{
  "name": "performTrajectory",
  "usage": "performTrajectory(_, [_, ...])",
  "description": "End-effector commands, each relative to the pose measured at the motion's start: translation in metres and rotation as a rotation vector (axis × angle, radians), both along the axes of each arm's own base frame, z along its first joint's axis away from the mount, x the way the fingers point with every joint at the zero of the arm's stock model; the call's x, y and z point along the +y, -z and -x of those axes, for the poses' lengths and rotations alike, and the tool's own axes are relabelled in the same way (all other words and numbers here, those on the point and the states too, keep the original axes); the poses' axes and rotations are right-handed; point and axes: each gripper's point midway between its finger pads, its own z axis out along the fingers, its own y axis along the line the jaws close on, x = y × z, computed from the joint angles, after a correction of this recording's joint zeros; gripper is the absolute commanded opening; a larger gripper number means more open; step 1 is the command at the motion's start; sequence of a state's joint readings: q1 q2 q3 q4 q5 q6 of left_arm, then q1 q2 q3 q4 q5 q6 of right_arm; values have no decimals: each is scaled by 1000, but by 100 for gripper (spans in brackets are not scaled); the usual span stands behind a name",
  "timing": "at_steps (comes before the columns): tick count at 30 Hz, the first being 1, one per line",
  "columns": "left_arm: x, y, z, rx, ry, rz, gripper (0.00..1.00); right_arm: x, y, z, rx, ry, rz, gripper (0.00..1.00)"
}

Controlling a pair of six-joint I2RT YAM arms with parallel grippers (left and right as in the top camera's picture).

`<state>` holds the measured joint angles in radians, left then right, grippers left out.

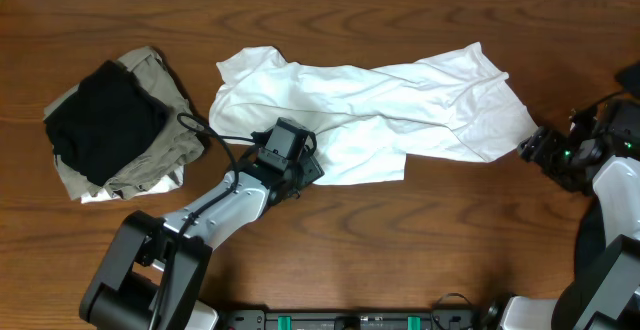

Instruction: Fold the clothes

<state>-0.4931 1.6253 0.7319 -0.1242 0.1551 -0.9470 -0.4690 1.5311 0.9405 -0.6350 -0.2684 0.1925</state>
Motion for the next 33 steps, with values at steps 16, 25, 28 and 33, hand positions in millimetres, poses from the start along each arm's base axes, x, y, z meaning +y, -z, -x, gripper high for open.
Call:
performTrajectory(16, [8, 40, 53, 242, -3, 0, 59, -2, -1, 2, 16, -21, 41, 74])
performTrajectory(25, [46, 44, 32, 123, -95, -209, 59, -1, 0, 4, 25, -21, 36, 74])
performTrajectory(28, [53, 43, 28, 101, -111, -247, 59, -1, 0, 4, 28, -21, 35, 74])
performTrajectory(33, [52, 43, 28, 99, -111, -244, 58, -1, 0, 5, 29, -22, 33, 74])
